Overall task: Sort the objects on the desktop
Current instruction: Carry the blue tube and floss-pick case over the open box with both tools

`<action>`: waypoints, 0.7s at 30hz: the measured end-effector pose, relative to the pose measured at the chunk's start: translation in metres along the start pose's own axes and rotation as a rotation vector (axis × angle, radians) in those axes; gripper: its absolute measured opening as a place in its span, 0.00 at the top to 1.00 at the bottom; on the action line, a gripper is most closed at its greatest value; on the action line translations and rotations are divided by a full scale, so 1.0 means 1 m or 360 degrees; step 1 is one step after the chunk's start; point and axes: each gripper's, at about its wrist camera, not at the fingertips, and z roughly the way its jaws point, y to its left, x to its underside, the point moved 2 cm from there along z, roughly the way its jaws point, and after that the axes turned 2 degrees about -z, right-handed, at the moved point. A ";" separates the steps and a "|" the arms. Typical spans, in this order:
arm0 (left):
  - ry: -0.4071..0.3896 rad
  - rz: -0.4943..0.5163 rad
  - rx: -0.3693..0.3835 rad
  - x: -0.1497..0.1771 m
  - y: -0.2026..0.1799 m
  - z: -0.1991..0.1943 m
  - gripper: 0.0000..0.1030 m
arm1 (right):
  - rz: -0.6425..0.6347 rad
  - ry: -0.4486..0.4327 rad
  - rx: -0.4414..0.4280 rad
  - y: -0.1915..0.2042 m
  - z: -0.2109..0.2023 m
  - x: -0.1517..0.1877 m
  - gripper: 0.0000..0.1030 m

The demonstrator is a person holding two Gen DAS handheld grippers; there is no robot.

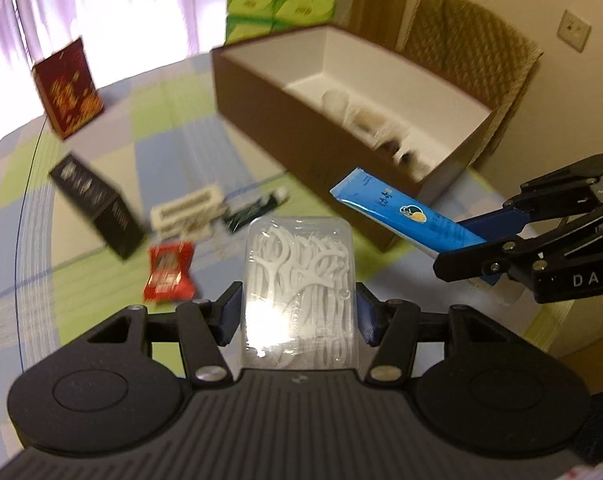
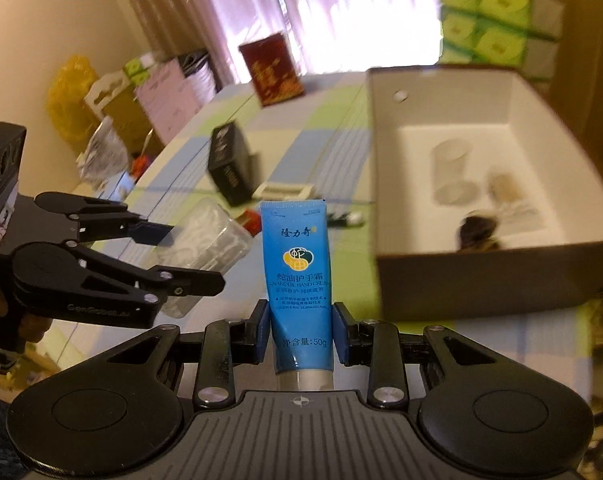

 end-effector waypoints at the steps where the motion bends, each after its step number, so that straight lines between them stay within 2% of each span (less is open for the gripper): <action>1: -0.0015 0.0006 0.0011 -0.005 -0.004 -0.001 0.49 | 0.0004 -0.0018 0.0017 -0.005 -0.006 -0.002 0.71; 13: -0.0134 0.0064 0.0103 -0.064 -0.067 0.024 0.49 | 0.0032 -0.0106 0.0169 -0.083 -0.039 -0.023 0.71; 21: -0.0157 0.0011 0.0061 -0.121 -0.067 0.064 0.49 | -0.0034 -0.0134 0.0227 -0.134 -0.024 -0.068 0.71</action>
